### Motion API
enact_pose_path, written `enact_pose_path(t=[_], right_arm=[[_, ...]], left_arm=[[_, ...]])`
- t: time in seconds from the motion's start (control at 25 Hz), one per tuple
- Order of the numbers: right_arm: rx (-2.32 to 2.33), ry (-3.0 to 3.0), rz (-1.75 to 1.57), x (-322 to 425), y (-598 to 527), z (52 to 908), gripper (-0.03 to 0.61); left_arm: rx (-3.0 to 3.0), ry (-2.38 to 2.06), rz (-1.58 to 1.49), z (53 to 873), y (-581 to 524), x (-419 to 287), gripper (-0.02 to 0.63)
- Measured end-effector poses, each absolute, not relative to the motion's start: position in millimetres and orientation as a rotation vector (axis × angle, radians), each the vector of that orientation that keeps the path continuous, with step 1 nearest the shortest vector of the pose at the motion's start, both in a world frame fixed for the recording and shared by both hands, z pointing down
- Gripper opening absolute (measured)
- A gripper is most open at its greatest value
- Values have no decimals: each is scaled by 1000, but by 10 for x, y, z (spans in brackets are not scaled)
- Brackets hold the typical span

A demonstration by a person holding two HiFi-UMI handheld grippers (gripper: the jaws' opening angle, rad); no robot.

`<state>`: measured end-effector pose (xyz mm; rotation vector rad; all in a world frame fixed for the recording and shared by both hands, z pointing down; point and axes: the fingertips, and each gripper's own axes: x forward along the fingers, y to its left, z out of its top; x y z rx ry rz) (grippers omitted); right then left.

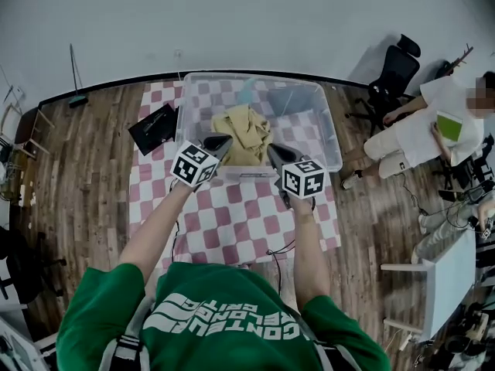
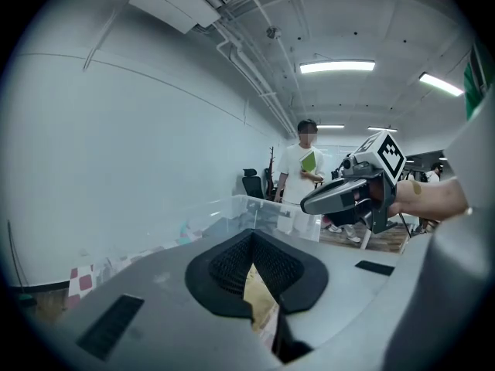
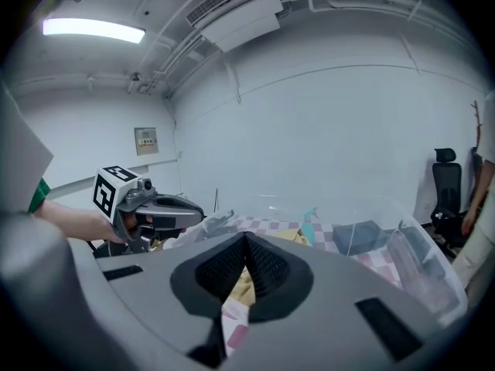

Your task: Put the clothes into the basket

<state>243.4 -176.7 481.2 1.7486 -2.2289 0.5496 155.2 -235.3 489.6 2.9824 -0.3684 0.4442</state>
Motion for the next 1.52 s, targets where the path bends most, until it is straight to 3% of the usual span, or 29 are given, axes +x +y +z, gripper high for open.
enact_pose_path(t=[1.52], right_arm=[[1834,-2139,612,2129,-920,5247,9]], left_arm=[[2922,-193,464,5301,-1638,1244,3]])
